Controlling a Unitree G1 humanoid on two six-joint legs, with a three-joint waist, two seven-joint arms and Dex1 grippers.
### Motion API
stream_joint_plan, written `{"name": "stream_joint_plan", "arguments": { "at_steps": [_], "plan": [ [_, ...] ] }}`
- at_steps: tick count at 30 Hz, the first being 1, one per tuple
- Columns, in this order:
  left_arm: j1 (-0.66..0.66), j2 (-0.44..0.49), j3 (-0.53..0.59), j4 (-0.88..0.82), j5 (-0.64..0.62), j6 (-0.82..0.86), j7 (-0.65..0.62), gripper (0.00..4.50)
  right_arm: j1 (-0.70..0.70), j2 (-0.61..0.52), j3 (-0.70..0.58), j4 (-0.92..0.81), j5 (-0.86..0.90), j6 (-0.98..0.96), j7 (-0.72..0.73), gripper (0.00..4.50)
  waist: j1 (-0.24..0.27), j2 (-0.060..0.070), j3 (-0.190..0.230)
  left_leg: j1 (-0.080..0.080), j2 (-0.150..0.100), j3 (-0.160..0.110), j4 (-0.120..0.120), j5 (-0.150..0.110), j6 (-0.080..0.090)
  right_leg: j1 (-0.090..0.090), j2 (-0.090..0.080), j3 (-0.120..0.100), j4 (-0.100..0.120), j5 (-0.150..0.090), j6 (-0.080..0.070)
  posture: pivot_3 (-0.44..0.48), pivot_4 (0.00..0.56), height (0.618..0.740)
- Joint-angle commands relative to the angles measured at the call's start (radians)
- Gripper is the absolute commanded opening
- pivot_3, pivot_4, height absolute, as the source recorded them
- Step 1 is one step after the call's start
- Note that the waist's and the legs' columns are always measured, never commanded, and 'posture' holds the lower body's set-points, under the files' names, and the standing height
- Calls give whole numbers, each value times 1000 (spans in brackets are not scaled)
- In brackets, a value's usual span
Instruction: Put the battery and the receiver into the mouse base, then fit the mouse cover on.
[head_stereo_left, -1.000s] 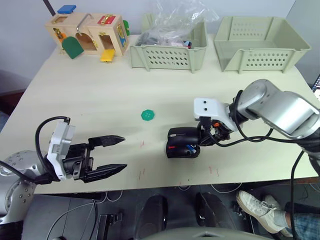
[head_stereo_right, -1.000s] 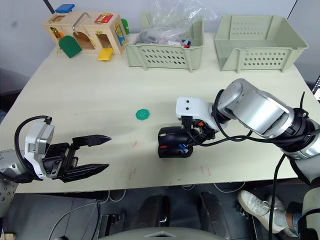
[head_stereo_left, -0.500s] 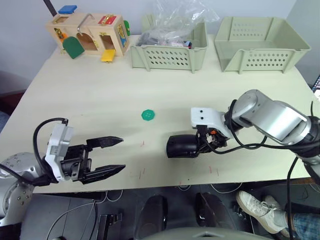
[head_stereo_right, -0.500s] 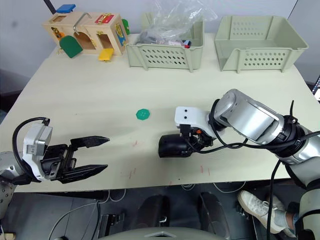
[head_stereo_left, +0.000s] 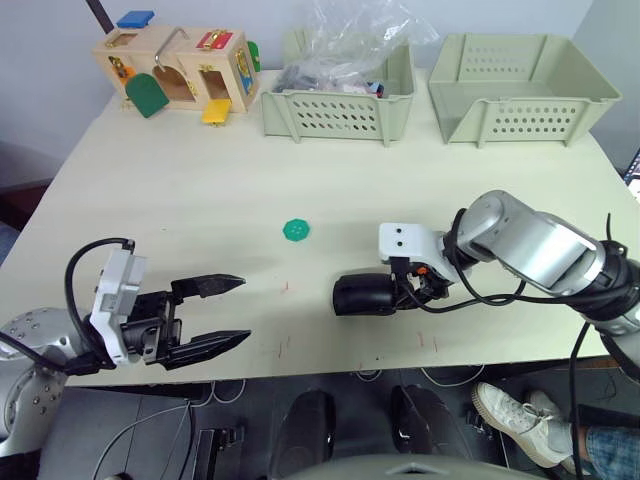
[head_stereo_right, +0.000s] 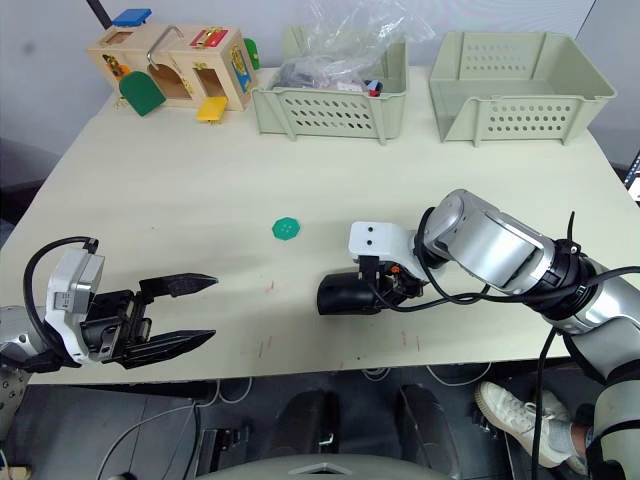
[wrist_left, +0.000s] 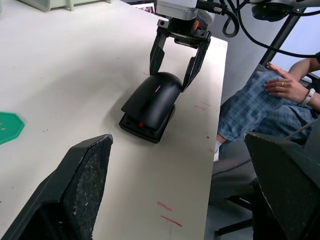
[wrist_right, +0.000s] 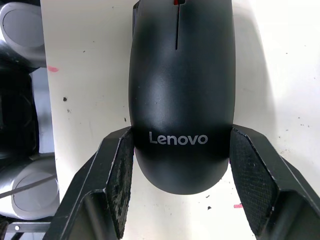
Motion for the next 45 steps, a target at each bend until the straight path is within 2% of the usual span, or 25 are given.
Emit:
{"name": "stream_joint_plan", "arguments": {
  "at_steps": [1, 45],
  "plan": [
    [21, 0, 46, -35, -14, -5, 3, 4500, 3, 5, 5, -1, -20, -12, 1, 2273, 0, 0, 0, 0, 0, 0, 0, 0, 0, 0, 0, 0, 0, 0, 0, 0, 150, 740],
    [64, -8, 58, -59, -23, -9, 21, 4500, 14, 33, 28, 28, -69, -41, 34, 2273, 1, 0, 0, 0, 0, 0, 0, 0, 0, 0, 0, 0, 0, 0, 0, 0, 150, 740]
  ]
}}
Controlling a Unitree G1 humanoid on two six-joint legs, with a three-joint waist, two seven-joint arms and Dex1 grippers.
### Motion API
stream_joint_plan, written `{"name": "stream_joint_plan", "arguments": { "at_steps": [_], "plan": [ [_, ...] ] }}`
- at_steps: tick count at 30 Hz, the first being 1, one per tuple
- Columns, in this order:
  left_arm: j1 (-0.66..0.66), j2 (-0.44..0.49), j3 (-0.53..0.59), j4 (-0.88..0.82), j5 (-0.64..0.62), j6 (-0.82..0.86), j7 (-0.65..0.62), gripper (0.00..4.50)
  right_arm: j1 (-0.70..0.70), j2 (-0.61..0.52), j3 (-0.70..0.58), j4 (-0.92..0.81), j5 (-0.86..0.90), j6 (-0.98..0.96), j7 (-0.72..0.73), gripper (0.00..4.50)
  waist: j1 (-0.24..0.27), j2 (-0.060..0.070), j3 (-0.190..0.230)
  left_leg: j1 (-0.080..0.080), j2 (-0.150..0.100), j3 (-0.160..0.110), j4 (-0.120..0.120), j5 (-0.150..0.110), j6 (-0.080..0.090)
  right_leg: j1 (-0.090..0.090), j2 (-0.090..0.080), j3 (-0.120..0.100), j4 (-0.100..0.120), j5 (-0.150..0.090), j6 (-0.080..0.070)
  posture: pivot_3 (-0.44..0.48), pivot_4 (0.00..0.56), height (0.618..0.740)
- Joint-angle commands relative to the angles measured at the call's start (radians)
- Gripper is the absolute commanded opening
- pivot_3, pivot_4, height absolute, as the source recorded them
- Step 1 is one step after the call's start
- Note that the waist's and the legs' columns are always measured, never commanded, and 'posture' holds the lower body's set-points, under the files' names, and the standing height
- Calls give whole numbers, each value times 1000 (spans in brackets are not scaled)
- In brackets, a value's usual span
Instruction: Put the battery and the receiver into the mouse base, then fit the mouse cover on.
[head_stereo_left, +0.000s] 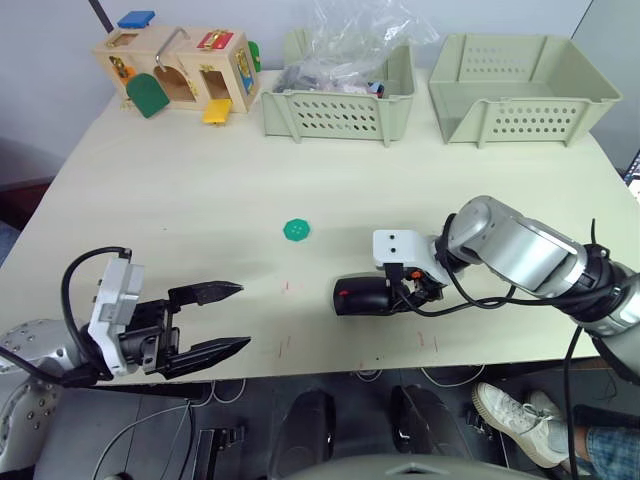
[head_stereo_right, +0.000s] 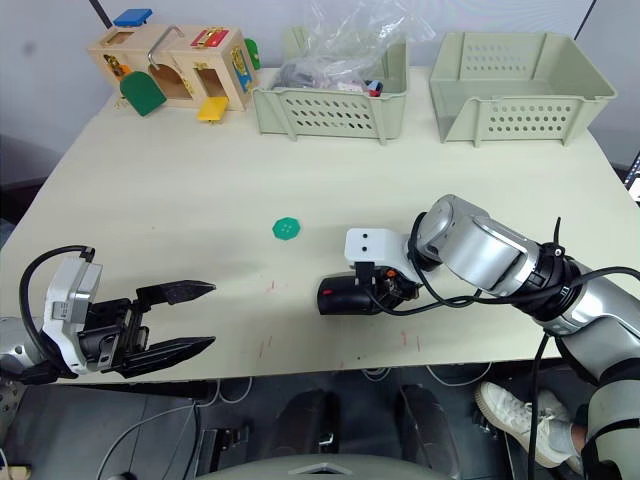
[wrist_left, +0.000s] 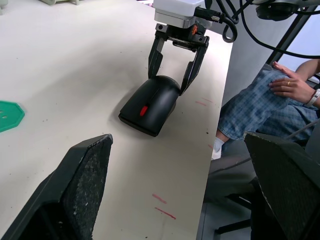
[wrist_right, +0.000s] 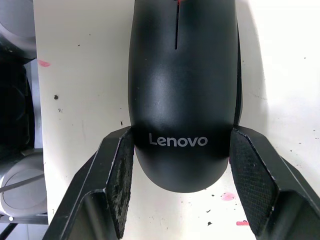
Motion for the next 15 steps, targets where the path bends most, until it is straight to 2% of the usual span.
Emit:
{"name": "stream_joint_plan", "arguments": {
  "at_steps": [1, 2, 3, 5, 15],
  "plan": [
    [-2, 1, 28, -17, -14, -9, -9, 4500, 7, -1, -13, -16, -3, 6, 3, 2768, 0, 0, 0, 0, 0, 0, 0, 0, 0, 0, 0, 0, 0, 0, 0, 0, 150, 740],
    [-3, 2, 27, -17, -14, -9, -8, 4500, 8, 0, -14, -15, -4, 5, 2, 3283, 0, 0, 0, 0, 0, 0, 0, 0, 0, 0, 0, 0, 0, 0, 0, 0, 150, 740],
    [-3, 2, 27, -17, -14, -9, -8, 4500, 8, 0, -14, -16, -4, 4, 1, 3551, 0, 0, 0, 0, 0, 0, 0, 0, 0, 0, 0, 0, 0, 0, 0, 0, 150, 740],
    [-4, 2, 27, -17, -15, -8, -8, 4500, 9, -1, -15, -19, -4, 5, 2, 4425, 0, 0, 0, 0, 0, 0, 0, 0, 0, 0, 0, 0, 0, 0, 0, 0, 150, 740],
    [1, -2, 29, -21, -15, -8, -6, 4500, 6, -11, -59, -66, 12, 23, -6, 4425, -1, 0, 0, 0, 0, 0, 0, 0, 0, 0, 0, 0, 0, 0, 0, 0, 150, 740]
  ]
}}
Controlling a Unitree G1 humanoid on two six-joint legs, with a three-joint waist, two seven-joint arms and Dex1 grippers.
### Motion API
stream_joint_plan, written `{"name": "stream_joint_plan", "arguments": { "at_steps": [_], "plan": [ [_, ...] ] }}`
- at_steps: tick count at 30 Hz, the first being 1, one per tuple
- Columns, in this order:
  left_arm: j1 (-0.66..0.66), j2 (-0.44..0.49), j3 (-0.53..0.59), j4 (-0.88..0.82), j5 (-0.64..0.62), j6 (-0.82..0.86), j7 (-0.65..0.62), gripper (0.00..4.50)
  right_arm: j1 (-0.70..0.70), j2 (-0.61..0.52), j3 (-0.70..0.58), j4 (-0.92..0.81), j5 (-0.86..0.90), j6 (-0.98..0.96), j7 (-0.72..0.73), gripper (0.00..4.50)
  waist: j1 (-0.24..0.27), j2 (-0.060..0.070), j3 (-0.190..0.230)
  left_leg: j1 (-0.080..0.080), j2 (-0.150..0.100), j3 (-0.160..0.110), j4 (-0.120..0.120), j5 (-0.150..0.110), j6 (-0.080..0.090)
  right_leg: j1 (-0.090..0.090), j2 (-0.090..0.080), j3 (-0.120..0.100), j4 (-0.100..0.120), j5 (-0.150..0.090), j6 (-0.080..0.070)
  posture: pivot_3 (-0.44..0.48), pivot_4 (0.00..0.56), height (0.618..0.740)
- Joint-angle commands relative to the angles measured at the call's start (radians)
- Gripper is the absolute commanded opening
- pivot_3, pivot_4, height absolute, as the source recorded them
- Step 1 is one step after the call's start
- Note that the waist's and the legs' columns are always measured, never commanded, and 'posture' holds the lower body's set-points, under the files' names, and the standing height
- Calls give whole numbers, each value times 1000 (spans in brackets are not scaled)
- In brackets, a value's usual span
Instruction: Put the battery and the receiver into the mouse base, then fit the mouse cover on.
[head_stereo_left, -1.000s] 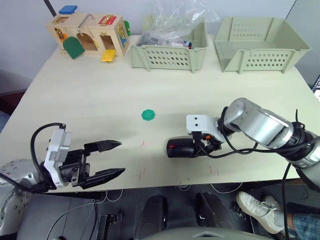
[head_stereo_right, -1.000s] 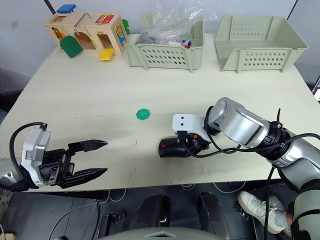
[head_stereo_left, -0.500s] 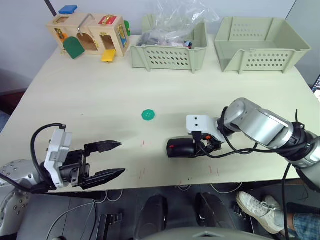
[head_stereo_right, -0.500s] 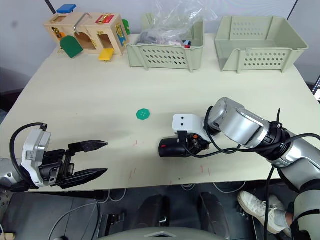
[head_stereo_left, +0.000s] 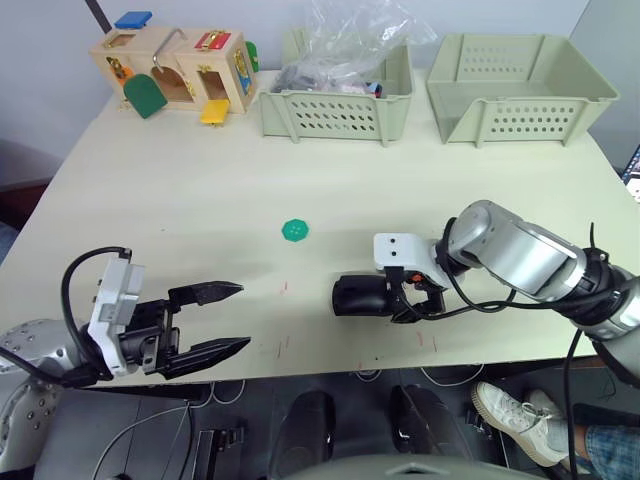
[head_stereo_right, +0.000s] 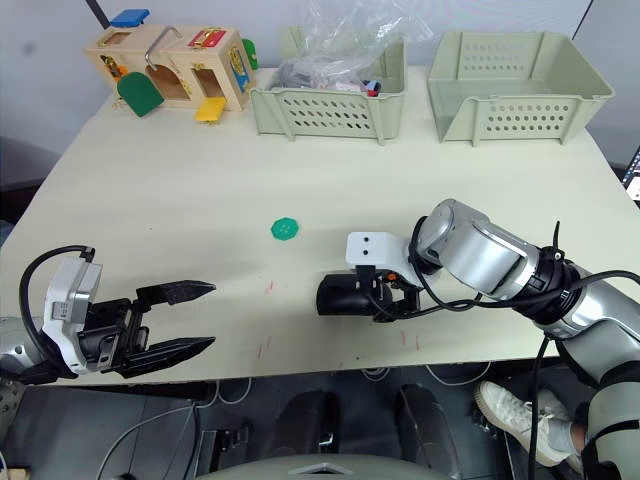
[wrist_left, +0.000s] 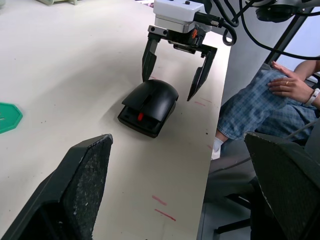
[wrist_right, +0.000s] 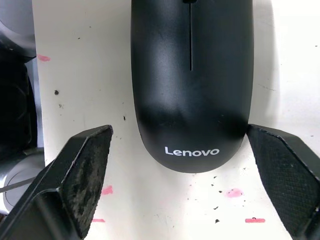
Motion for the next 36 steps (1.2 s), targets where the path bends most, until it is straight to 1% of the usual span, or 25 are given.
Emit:
{"name": "stream_joint_plan", "arguments": {
  "at_steps": [1, 4, 6, 8, 9, 12, 13, 15, 16, 18, 20, 23, 25, 26, 32, 34, 36],
  "plan": [
    [2, -2, 29, -21, -15, -8, -5, 4500, -11, -8, -73, -55, 21, 20, -2, 4425, 0, 0, 0, 0, 0, 0, 0, 0, 0, 0, 0, 0, 0, 0, 0, 0, 150, 740],
    [2, -2, 30, -20, -15, -8, -4, 4500, -3, -3, -139, -82, 53, 39, -13, 4425, 0, 0, 0, 0, 0, 0, 0, 0, 0, 0, 0, 0, 0, 0, 0, 0, 150, 740],
    [2, -3, 29, -20, -15, -8, -4, 4500, 9, -19, -167, -102, 64, 35, -12, 4425, 1, 0, 0, 0, 0, 0, 0, 0, 0, 0, 0, 0, 0, 0, 0, 0, 150, 740],
    [0, -3, 28, -19, -15, -8, -4, 4500, 33, -29, -196, -115, 66, -4, -17, 4425, 2, 0, 0, 0, 0, 0, 0, 0, 0, 0, 0, 0, 0, 0, 0, 0, 150, 740],
    [-1, -3, 26, -18, -15, -8, -3, 4500, 52, -26, -228, -119, 86, 10, -23, 4425, 1, 0, 0, 0, 0, 0, 0, 0, 0, 0, 0, 0, 0, 0, 0, 0, 150, 740],
    [-8, -3, 23, -16, -17, -6, -2, 4500, 182, -58, -327, -146, 87, -135, -43, 4425, 5, -1, -1, 0, 0, 0, 0, 0, 0, 1, 0, -1, -1, 0, 0, 0, 150, 740],
    [-10, -4, 22, -17, -18, -6, -2, 4500, 251, -42, -395, -160, 107, -202, -58, 4425, 5, -2, -1, -1, 0, 0, 0, 0, 0, 1, 0, -1, -1, 0, 0, 0, 150, 740],
    [-13, -4, 20, -17, -19, -6, -3, 4500, 380, -3, -526, -185, 151, -254, -114, 4425, 4, -3, -1, 0, 0, 0, 0, 0, 0, 1, 0, -1, -1, 0, 0, 0, 150, 740],
    [-14, -4, 20, -16, -20, -5, -5, 4500, 442, 4, -578, -207, 181, -279, -111, 4425, 4, -2, -1, 0, 0, 0, 0, 0, 0, 2, 0, -1, -1, 0, 0, 0, 150, 740],
    [-18, -3, 20, -14, -20, -5, -6, 4500, 528, 23, -642, -228, 222, -328, -108, 4425, 5, -2, -1, 0, 0, 0, 0, 0, 0, 1, 0, -1, -1, 0, 0, 0, 150, 740],
    [-21, -3, 19, -14, -21, -3, -6, 4500, 570, 40, -674, -233, 248, -363, -109, 4425, 0, -2, -1, 1, 0, 0, 0, 0, 0, 3, 0, -1, -1, 0, 0, 0, 150, 740],
    [-35, -4, 7, -11, -21, 1, -5, 4500, 656, 44, -699, -220, 271, -393, -112, 4425, 2, -2, -1, 2, 1, -1, 0, 0, 0, 3, 1, -1, -1, 0, 0, 0, 150, 740],
    [-46, -5, -4, -10, -21, 4, -3, 4500, 686, 66, -711, -199, 290, -404, -126, 4425, 3, -2, -1, 2, 1, -1, 0, 0, 0, 3, 1, -1, -1, 0, 0, 0, 150, 740],
    [-53, -6, -12, -11, -21, 6, -1, 4500, 700, 77, -700, -179, 269, -440, -134, 4425, 3, -2, -1, 1, 1, -1, 0, 0, 0, 3, 1, -1, -1, 0, 0, 0, 150, 740],
    [-96, -8, -52, -4, -15, 10, 3, 4500, 720, 133, -639, -88, 209, -568, -136, 4425, 3, -2, -1, 2, 0, 0, 1, 0, 0, 4, 1, -1, -1, 0, 0, 0, 150, 740],
    [-105, -8, -58, -6, -15, 12, 1, 4500, 723, 137, -617, -57, 178, -623, -124, 4425, 3, -2, -1, 1, 0, 0, 1, 0, 0, 4, 1, -1, -1, 0, 0, 0, 150, 740],
    [-109, -5, -62, -4, -13, 11, -3, 4500, 720, 135, -604, -39, 166, -636, -117, 4425, 3, -2, -1, 1, 0, 0, 1, 0, 0, 4, 1, -1, -1, 0, 0, 0, 150, 740]
  ]
}}
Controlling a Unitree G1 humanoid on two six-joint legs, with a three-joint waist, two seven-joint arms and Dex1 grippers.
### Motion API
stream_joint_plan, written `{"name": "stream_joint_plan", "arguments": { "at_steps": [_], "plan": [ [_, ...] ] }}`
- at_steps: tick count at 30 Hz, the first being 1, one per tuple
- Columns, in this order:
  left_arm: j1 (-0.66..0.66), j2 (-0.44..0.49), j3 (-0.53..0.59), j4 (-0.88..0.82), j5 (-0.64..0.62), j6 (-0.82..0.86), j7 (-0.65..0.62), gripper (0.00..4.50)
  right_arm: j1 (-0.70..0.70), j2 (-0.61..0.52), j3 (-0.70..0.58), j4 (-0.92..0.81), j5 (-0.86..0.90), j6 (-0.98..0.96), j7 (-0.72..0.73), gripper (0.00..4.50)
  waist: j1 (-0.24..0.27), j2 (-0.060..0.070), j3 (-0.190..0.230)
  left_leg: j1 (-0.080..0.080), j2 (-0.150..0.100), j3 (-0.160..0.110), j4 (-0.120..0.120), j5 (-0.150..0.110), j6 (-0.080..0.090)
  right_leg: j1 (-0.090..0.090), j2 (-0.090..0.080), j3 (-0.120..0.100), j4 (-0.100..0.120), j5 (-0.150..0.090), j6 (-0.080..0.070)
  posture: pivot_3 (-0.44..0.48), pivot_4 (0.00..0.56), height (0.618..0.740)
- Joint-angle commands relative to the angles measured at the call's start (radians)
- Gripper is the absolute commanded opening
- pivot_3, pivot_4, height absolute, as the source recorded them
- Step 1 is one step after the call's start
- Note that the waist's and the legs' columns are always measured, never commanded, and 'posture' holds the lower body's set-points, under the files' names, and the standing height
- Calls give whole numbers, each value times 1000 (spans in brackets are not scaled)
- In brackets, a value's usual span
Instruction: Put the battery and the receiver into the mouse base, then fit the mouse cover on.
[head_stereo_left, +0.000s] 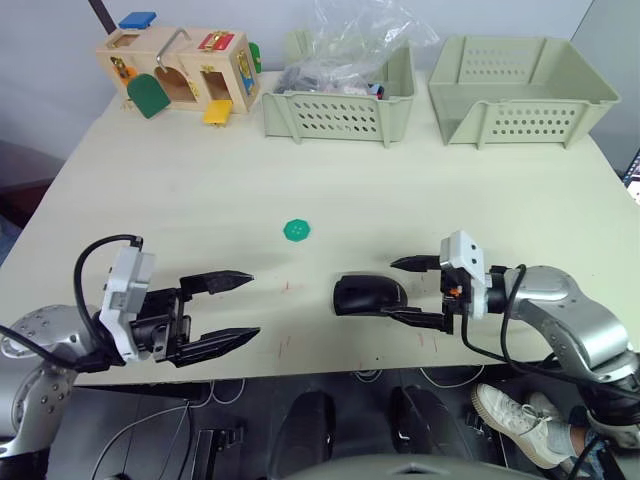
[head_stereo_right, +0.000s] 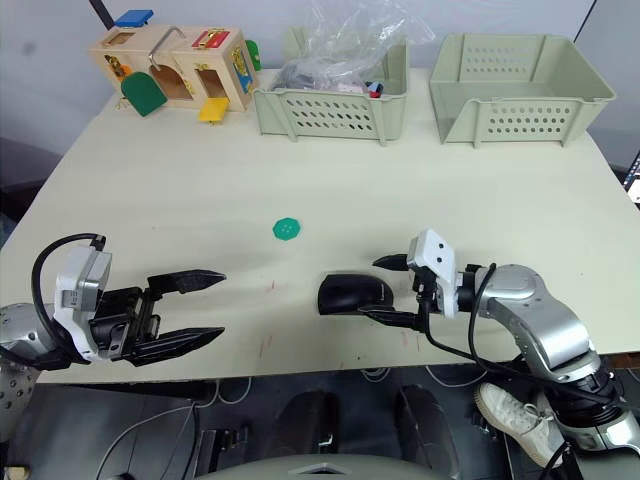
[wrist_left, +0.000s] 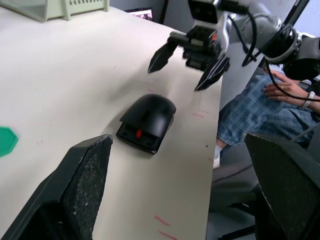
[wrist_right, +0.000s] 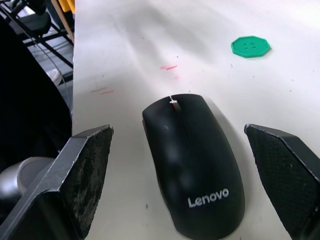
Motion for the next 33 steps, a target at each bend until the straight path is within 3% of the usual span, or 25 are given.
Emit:
{"name": "stream_joint_plan", "arguments": {
  "at_steps": [1, 13, 33],
  "plan": [
    [-7, 7, 4, -9, -9, -5, -13, 4500, -5, -5, 14, 15, -25, -57, 15, 4425, 0, 0, 0, 0, 0, 0, 0, 0, 0, 0, 0, 0, 0, 0, 0, 0, 150, 740],
    [-22, 17, 4, -3, -1, -8, -21, 4500, -86, -11, 67, 153, -97, -105, 81, 4425, 0, 0, 0, 0, 0, 1, 0, 0, 0, 0, 0, 0, 0, 0, 0, 0, 150, 740],
    [21, 12, 38, -26, -11, -10, -14, 4500, -114, -15, 78, 209, -129, -139, 136, 4425, 1, 0, 0, 0, 0, 1, 0, 0, 0, 1, 0, -1, 0, 0, 0, 0, 150, 740]
  ]
}}
